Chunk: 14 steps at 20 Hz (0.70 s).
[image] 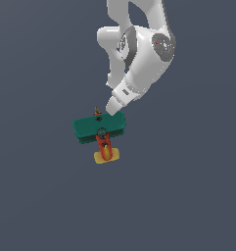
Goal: Pick up the object and move it to a goal position.
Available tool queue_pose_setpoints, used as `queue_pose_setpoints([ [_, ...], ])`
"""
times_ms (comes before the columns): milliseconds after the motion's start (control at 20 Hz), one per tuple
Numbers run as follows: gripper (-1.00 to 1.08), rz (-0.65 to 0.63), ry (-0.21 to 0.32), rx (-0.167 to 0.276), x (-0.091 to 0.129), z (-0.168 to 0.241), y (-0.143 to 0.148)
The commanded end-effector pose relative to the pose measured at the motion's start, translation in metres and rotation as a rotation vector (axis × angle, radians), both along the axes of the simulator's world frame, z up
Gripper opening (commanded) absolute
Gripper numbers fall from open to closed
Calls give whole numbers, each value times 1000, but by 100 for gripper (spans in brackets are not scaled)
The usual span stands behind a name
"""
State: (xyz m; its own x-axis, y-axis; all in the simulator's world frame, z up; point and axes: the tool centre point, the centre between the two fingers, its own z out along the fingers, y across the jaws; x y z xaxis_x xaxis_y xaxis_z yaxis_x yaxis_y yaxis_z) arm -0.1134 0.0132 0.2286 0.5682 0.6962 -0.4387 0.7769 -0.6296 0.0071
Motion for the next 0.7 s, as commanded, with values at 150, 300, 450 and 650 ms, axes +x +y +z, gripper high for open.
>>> queue_pose_setpoints([
  [150,28,120,70,-23,-5,-9,0],
  [300,28,184,109,-35,-8,-13,-1],
  [450,28,247,149,-47,-10,-18,-1],
  [650,28,331,204,-62,-13,-23,-1],
])
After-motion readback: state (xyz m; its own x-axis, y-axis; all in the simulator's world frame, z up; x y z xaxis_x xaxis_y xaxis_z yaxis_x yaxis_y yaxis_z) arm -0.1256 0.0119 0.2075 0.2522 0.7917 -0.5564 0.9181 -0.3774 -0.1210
